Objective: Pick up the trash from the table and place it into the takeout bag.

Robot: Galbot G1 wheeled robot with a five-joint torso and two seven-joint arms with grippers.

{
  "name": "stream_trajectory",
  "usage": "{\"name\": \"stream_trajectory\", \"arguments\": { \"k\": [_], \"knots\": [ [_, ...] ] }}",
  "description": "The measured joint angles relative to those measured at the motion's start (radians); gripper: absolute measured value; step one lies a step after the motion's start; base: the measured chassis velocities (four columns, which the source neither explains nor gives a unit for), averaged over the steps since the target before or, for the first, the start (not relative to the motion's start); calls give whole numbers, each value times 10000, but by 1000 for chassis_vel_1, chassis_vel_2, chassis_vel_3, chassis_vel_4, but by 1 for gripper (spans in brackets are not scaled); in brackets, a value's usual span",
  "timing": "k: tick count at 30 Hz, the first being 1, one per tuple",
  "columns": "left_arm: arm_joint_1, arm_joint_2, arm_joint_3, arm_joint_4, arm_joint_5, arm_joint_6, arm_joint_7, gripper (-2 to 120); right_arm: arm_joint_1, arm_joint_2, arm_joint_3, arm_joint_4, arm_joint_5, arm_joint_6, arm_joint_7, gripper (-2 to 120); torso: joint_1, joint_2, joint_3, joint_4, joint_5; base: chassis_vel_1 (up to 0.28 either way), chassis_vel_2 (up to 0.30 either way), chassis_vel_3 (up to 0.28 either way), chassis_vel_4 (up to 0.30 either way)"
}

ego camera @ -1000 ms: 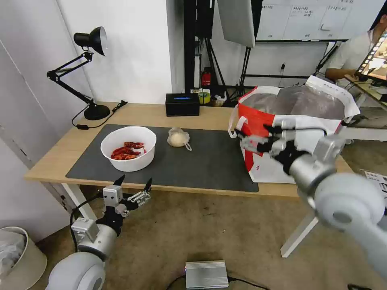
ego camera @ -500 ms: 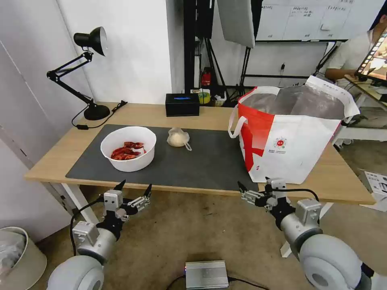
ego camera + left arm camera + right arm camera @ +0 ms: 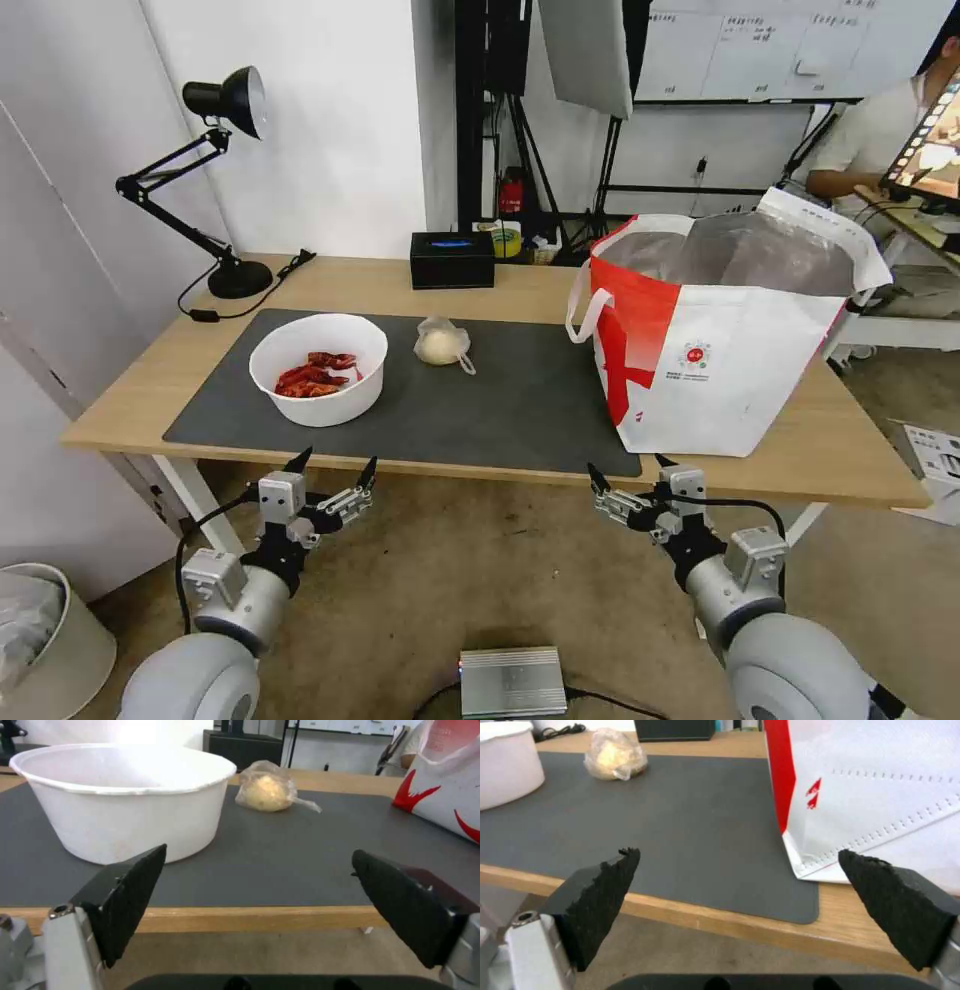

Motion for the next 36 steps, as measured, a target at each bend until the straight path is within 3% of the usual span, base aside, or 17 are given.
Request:
{"name": "stream_trajectory", "arguments": {
  "k": [20,29,36],
  "knots": [
    [-69,45,51,31,-18,-26,-3,100,510,148,-115,-355,317,111,-205,100,0,0,0,-1,0,0,0,0,0],
    [-604,387,701,353,-127,17,-31,100,2269,279,-532,-716,1225,-48,-1196,100,1,0,0,-5,0,0,0,0,0],
    [-532,347,778,279,-14,85,-96,100,4644,384,-1490,-1773,2002,-356,-1899,100,0,0,0,0,-1,0,0,0,0]
  ]
}}
